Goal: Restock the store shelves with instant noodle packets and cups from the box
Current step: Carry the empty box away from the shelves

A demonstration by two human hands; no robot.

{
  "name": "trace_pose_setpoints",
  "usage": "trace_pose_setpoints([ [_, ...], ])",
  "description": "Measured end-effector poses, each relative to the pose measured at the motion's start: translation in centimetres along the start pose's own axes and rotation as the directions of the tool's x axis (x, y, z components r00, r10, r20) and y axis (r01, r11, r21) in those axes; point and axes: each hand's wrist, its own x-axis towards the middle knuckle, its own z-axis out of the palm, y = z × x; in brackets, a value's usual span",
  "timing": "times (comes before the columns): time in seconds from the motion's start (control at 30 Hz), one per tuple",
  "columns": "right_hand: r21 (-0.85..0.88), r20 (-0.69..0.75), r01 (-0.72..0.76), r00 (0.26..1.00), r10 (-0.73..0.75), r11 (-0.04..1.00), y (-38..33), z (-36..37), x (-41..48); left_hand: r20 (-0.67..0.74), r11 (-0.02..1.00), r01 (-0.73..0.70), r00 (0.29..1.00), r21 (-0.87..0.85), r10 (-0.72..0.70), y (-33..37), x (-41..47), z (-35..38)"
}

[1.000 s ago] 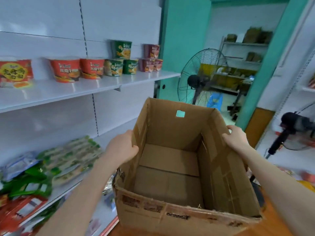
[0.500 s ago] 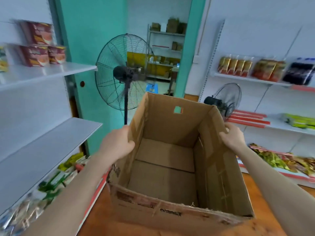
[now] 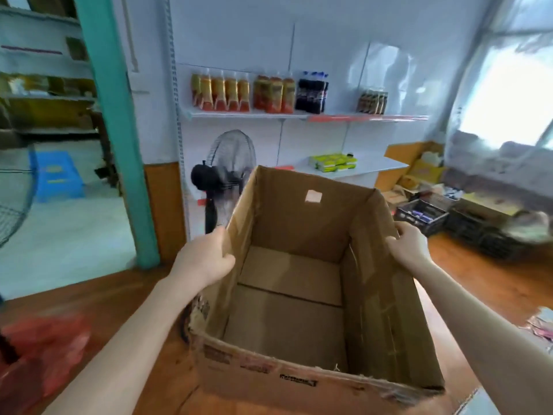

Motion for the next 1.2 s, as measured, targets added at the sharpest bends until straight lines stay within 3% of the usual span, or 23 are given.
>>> trace_pose_setpoints([
  [0.33, -0.049, -0.175, -0.241, 0.957, 0.23, 0.969, 10.7, -3.4, 15.5, 0.154, 0.968, -0.239, 0.956, -0.081, 0.249, 12.3, 19.7, 12.2],
  [0.67, -0.088, -0.314, -0.371, 0.891, 0.327, 0.924, 17.8, -7.0, 31.1, 0.165, 0.9, -0.406, 0.888, -0.159, 0.43, 25.7, 37.6, 20.2],
  [1.2, -0.004, -0.567, -0.576, 0.674, 0.473, 0.817, 29.3, -10.8, 53.6, 0.18, 0.667, -0.696, 0.644, -0.266, 0.744, 48.5, 65.2, 34.1],
])
